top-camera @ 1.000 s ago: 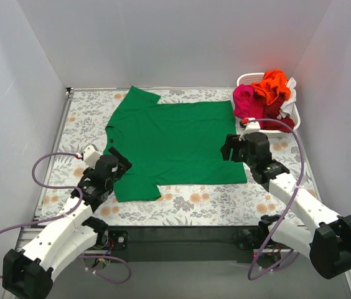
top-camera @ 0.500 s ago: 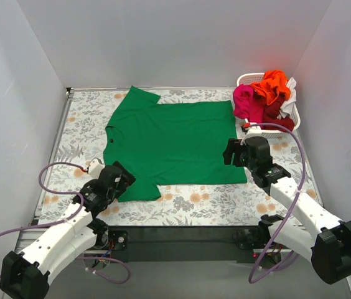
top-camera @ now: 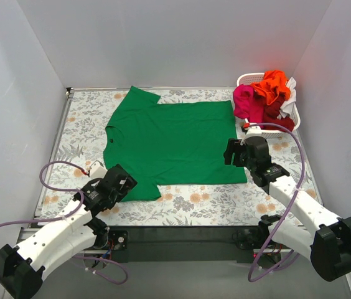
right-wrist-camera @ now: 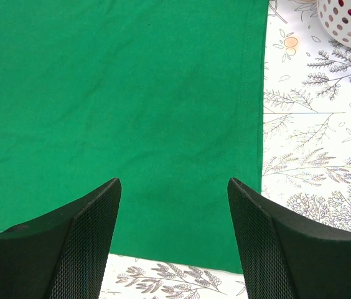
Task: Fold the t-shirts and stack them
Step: Fold the tshirt
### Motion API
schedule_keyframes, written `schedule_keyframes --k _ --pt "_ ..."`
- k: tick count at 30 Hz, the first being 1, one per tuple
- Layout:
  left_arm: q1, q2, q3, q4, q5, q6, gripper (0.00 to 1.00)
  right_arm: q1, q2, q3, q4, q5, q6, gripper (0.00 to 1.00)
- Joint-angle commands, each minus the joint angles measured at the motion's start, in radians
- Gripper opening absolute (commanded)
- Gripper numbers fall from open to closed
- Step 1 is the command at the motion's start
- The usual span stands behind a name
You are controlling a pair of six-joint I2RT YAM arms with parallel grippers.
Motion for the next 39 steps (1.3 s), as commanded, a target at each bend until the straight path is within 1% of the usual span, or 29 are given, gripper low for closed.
schedule_keyframes --k 1,4,7,8,11,19,32,35,36,38,39 --pt "-0.005 0.016 0.042 -0.062 -0.035 -0.051 0.94 0.001 0.009 0.011 0.014 0.016 -0.003 0.63" --pt "-0.005 0.064 0.054 -0.088 -0.021 -0.075 0.93 0.001 0.012 0.011 0.018 0.008 -0.003 0.63" --pt "-0.005 0.079 0.056 -0.090 -0.003 -0.082 0.93 0.001 0.012 0.006 0.024 0.003 -0.004 0.63" --pt "-0.007 0.082 0.056 -0.091 -0.003 -0.083 0.90 0.001 0.012 0.005 0.027 0.000 -0.003 0.63" --pt "-0.005 0.079 0.052 -0.093 0.008 -0.091 0.88 0.001 0.015 0.000 0.029 -0.001 -0.003 0.63" --pt "-0.005 0.079 0.019 -0.076 0.054 -0.111 0.70 0.001 0.018 -0.001 0.032 -0.009 -0.003 0.63" --pt "-0.010 0.127 -0.006 -0.059 0.106 -0.118 0.68 0.001 0.019 0.000 0.037 -0.026 -0.001 0.63" --pt "-0.010 0.134 -0.004 -0.058 0.103 -0.118 0.63 0.001 0.016 0.000 0.038 -0.032 -0.001 0.63" --pt "-0.010 0.139 -0.004 -0.058 0.103 -0.117 0.59 0.001 0.015 -0.001 0.040 -0.035 -0.001 0.63" --pt "-0.010 0.145 -0.007 -0.053 0.103 -0.114 0.54 0.001 0.009 -0.003 0.040 -0.035 -0.001 0.63" --pt "-0.010 0.150 -0.010 -0.047 0.103 -0.112 0.49 0.001 0.007 -0.003 0.040 -0.035 -0.001 0.63"
